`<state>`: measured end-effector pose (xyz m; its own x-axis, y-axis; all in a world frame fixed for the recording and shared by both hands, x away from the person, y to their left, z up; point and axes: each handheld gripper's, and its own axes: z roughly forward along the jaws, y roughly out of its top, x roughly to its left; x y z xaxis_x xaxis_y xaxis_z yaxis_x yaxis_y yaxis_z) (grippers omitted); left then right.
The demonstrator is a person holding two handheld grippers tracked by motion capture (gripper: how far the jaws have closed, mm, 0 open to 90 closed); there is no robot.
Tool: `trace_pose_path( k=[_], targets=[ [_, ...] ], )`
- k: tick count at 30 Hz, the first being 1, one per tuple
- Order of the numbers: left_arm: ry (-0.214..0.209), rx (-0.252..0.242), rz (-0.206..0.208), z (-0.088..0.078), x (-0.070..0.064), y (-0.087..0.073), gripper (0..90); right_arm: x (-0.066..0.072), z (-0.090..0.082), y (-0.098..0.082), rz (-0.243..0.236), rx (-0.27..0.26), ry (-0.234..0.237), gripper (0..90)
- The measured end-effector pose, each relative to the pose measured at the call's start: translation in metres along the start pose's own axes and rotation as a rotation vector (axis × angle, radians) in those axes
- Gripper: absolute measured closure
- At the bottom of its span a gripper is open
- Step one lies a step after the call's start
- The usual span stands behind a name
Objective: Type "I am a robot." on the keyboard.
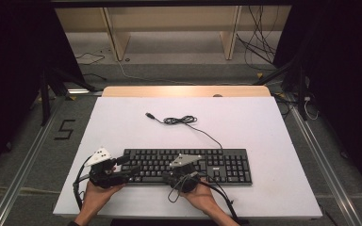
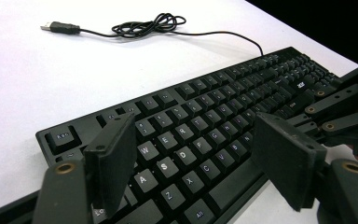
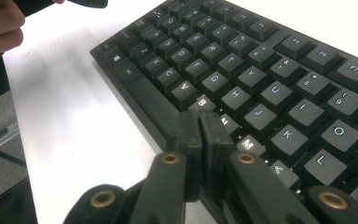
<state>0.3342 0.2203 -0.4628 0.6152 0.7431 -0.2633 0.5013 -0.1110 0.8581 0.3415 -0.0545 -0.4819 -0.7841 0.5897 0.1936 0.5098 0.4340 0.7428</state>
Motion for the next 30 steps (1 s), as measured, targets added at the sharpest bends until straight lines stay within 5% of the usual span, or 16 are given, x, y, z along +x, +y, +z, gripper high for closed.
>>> trace_pose_path(
  k=[22,30],
  targets=[
    [0.006,0.001,-0.001,0.0,0.001,0.0,30.4,0.002,0.005,-0.004,0.004,0.012,-0.001,90.0],
    [0.009,0.001,-0.002,0.0,0.002,0.0,30.5,-0.002,-0.005,0.001,0.03,-0.051,0.027,80.9]
  ],
)
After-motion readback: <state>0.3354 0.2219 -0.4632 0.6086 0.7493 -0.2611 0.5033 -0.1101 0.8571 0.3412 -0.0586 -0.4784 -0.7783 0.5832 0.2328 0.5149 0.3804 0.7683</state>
